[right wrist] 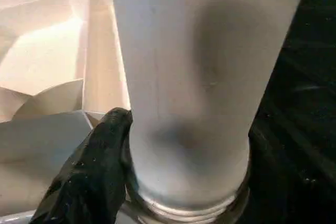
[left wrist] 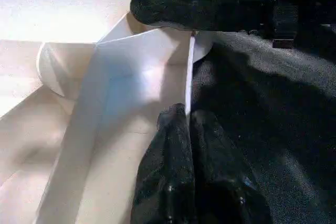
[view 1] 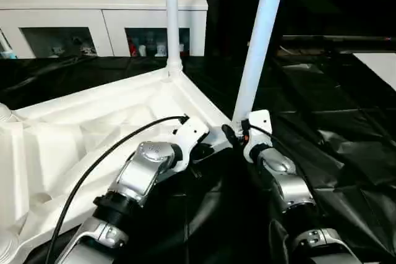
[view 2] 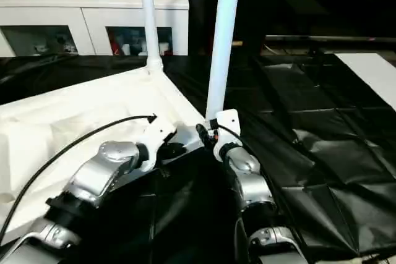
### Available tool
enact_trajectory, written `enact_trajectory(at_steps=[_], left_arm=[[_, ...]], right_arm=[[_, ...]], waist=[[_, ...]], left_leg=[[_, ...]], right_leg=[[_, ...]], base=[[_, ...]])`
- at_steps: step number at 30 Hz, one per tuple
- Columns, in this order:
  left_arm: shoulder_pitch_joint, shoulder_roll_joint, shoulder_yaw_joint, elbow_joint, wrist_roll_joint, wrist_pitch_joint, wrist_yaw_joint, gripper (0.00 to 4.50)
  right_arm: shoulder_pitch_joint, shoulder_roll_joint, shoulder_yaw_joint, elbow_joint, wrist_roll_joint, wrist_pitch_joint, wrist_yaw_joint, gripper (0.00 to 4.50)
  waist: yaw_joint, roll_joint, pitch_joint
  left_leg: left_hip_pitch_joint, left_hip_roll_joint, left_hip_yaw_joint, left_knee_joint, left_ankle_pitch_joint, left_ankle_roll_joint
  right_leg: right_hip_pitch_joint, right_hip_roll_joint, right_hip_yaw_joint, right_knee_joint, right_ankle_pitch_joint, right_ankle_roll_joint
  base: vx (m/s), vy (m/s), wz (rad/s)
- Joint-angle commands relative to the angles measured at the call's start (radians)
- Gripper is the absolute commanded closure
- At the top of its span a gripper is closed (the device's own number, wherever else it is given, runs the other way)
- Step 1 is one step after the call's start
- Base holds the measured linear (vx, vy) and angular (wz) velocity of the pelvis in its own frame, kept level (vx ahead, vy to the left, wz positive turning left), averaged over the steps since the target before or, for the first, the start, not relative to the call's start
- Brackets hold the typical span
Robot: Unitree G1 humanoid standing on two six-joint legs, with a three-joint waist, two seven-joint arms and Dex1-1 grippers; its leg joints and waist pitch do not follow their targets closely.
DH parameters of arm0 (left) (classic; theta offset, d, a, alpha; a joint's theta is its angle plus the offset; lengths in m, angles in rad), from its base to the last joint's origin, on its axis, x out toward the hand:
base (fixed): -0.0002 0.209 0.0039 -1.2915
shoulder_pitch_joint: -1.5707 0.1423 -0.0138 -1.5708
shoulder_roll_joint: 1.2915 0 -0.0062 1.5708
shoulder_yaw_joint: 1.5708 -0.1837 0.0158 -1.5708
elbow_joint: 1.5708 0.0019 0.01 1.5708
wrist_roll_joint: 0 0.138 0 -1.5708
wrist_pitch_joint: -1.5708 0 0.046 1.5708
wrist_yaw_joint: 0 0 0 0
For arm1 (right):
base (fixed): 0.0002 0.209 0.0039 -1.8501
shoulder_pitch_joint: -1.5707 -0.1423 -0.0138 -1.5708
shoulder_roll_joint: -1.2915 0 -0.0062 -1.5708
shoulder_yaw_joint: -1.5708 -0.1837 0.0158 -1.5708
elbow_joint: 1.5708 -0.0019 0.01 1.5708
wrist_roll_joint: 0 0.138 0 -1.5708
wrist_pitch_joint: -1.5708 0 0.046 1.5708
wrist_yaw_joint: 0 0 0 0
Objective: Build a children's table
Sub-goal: Rotate leg to tighten
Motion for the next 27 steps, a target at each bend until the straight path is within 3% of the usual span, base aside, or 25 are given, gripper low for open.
enact_trajectory(at_steps=[1, 3, 4, 7, 8, 10, 12, 14, 15, 16, 18, 19, 21, 24, 27], left_arm=[[-0.014, -0.022, -0.025, 0.089, 0.039, 0.02, 0.073, 4.5], [-0.016, -0.019, -0.027, 0.092, 0.04, 0.019, 0.068, 4.5], [-0.012, -0.008, -0.033, 0.09, 0.041, 0.011, 0.048, 4.5], [0.001, 0.029, -0.055, 0.07, 0.044, -0.015, -0.016, 4.5], [0.005, 0.044, -0.066, 0.06, 0.047, -0.022, -0.042, 4.5], [0.016, 0.083, -0.08, 0.036, 0.049, -0.041, -0.088, 4.5], [0.024, 0.113, -0.083, 0.019, 0.046, -0.058, -0.122, 4.5], [0.028, 0.137, -0.084, 0.007, 0.041, -0.068, -0.149, 4.5], [0.029, 0.142, -0.085, 0.005, 0.04, -0.074, -0.156, 4.5], [0.037, 0.173, -0.086, -0.009, 0.029, -0.102, -0.199, 4.5], [0.047, 0.202, -0.084, -0.028, 0.012, -0.129, -0.25, 4.5], [0.057, 0.221, -0.085, -0.047, -0.003, -0.173, -0.292, 4.5], [0.075, 0.249, -0.083, -0.086, -0.033, -0.215, -0.362, 4.5], [0.091, 0.275, -0.08, -0.136, -0.068, -0.204, -0.424, 4.5], [0.103, 0.327, -0.095, -0.19, -0.096, -0.184, -0.51, 4.5]], right_arm=[[0.007, 0.084, 0.105, -0.011, 0.005, -0.028, 0.099, 1.79], [0.007, 0.086, 0.104, -0.011, 0.008, -0.033, 0.103, 1.79], [0.006, 0.078, 0.098, -0.014, 0.007, -0.051, 0.099, 1.24], [0.003, 0.045, 0.092, -0.029, 0.01, -0.075, 0.124, 0.89], [0.002, 0.031, 0.093, -0.035, 0.008, -0.081, 0.139, 0.74], [0.01, -0.024, 0.119, -0.067, 0.005, -0.092, 0.247, 0.61], [0.023, -0.08, 0.148, -0.101, 0.004, -0.115, 0.349, 0.61], [0.036, -0.126, 0.166, -0.127, 0.009, -0.134, 0.43, 0.61], [0.038, -0.135, 0.168, -0.132, 0.011, -0.135, 0.443, 0.61], [0.051, -0.184, 0.17, -0.157, 0.031, -0.137, 0.529, 0.61], [0.063, -0.228, 0.163, -0.185, 0.061, -0.131, 0.618, 0.61], [0.069, -0.251, 0.159, -0.198, 0.075, -0.127, 0.657, 0.61], [0.075, -0.289, 0.162, -0.214, 0.091, -0.123, 0.714, 0.61], [0.077, -0.318, 0.161, -0.222, 0.104, -0.116, 0.757, 0.61], [0.079, -0.362, 0.174, -0.229, 0.108, -0.12, 0.831, 0.61]], waist=[[-0.015, 0.004, -0.039], [-0.014, 0.002, -0.038], [-0.013, 0.002, -0.038], [-0.014, 0.002, -0.037], [-0.021, 0.0, -0.039], [-0.024, 0.002, -0.04], [-0.023, -0.001, -0.041], [-0.018, -0.003, -0.044], [-0.018, -0.003, -0.044], [-0.017, -0.005, -0.044], [-0.012, -0.006, -0.046], [-0.011, -0.008, -0.045], [-0.007, -0.01, -0.044], [-0.001, -0.009, -0.048], [0.016, -0.008, -0.051]], left_leg=[[0.043, 0.048, -0.047, -0.092, -0.677, -0.07], [0.04, 0.047, -0.045, -0.092, -0.659, -0.062], [0.04, 0.046, -0.044, -0.09, -0.648, -0.058], [0.035, 0.046, -0.046, -0.091, -0.635, -0.05], [0.022, 0.046, -0.049, -0.096, -0.626, -0.049], [0.011, 0.05, -0.053, -0.101, -0.604, -0.048], [0.015, 0.05, -0.045, -0.096, -0.591, -0.04], [0.008, 0.051, -0.041, -0.095, -0.536, -0.021], [0.008, 0.051, -0.041, -0.095, -0.536, -0.021], [0.006, 0.052, -0.038, -0.094, -0.501, -0.009], [0.011, 0.054, -0.031, -0.09, -0.482, 0.004], [0.007, 0.054, -0.03, -0.09, -0.466, 0.012], [0.01, 0.054, -0.026, -0.086, -0.453, 0.016], [0.009, 0.058, -0.023, -0.086, -0.407, 0.018], [0.021, 0.059, -0.01, -0.078, -0.361, 0.027]], right_leg=[[-0.011, -0.054, 0.013, -0.093, -0.598, -0.056], [-0.013, -0.059, 0.019, -0.095, -0.601, -0.062], [-0.015, -0.062, 0.022, -0.097, -0.612, -0.062], [-0.013, -0.065, 0.021, -0.099, -0.627, -0.057], [-0.003, -0.066, 0.02, -0.093, -0.622, -0.055], [0.005, -0.067, 0.025, -0.086, -0.598, -0.064], [-0.002, -0.068, 0.031, -0.086, -0.584, -0.076], [0.005, -0.069, 0.036, -0.081, -0.543, -0.09], [0.005, -0.069, 0.036, -0.081, -0.543, -0.09], [0.005, -0.066, 0.039, -0.076, -0.501, -0.118], [0.002, -0.064, 0.044, -0.07, -0.453, -0.145], [0.003, -0.063, 0.046, -0.066, -0.434, -0.159], [0.0, -0.063, 0.049, -0.064, -0.437, -0.17], [0.004, -0.061, 0.053, -0.051, -0.38, -0.198], [-0.005, -0.054, 0.059, -0.04, -0.284, -0.237]], base=[[0.0, 0.0, 0.0], [0.0, 0.0, 0.0], [0.0, 0.0, 0.0], [0.0, 0.0, 0.0], [0.0, 0.0, 0.0], [0.0, 0.0, 0.0], [0.0, 0.0, 0.0], [0.0, 0.0, 0.0], [0.0, 0.0, 0.0], [0.0, 0.0, 0.0], [0.0, 0.0, 0.0], [0.0, 0.0, 0.0], [0.0, 0.0, 0.0], [0.0, 0.0, 0.0], [0.036, -0.015, 0.11]])
